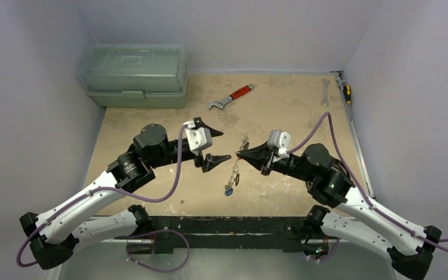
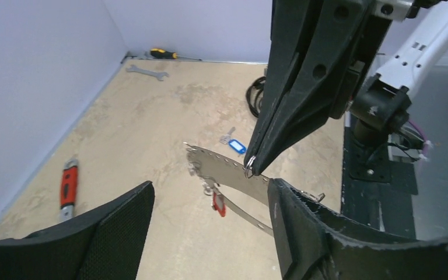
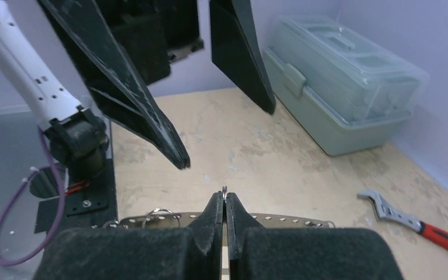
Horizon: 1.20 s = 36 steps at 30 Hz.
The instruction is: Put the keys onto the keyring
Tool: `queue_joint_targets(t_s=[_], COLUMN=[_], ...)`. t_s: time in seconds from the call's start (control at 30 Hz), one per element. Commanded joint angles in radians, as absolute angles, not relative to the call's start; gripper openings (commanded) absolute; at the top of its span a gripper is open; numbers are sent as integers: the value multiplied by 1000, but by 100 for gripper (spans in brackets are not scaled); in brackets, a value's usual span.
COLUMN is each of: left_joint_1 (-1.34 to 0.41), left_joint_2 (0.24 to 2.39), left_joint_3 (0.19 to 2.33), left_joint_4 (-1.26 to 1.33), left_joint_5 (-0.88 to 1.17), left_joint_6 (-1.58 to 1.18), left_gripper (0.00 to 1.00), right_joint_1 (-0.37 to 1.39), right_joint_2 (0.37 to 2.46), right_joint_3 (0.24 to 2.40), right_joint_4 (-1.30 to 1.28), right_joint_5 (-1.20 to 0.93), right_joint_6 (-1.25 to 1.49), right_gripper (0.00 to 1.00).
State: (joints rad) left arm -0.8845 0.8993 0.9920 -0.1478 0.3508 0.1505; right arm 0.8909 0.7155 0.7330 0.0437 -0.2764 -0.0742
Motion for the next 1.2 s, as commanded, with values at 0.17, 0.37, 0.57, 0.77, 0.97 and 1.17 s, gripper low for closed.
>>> queue_joint_targets(t_s=[0.17, 0.37, 0.57, 0.77, 0.97, 1.17], left_joint_1=[-882, -882, -882, -883, -883, -883], left_joint_2=[879, 884, 908, 932, 942, 947], left_joint_3=[941, 917, 919, 928, 932, 931], left_joint_4=[-59, -16, 30, 39, 38, 43], left_joint_5=[512, 573, 622, 664, 689, 694], left_joint_6=[196, 181, 159, 144, 140, 138], left_gripper=[55, 41, 37, 28, 25, 21], right_joint_1=[893, 893, 893, 893, 893, 893], right_joint_2=[642, 629, 640, 658, 669, 684], right_joint_3=[687, 673, 675, 677, 675, 679], right_joint_4=[276, 319, 337, 356, 367, 361], right_joint_5=[-427, -447, -448, -454, -453, -476], right_joint_6=[-65, -46, -40, -38, -41, -35], right_gripper=[0, 0, 0, 0, 0, 0])
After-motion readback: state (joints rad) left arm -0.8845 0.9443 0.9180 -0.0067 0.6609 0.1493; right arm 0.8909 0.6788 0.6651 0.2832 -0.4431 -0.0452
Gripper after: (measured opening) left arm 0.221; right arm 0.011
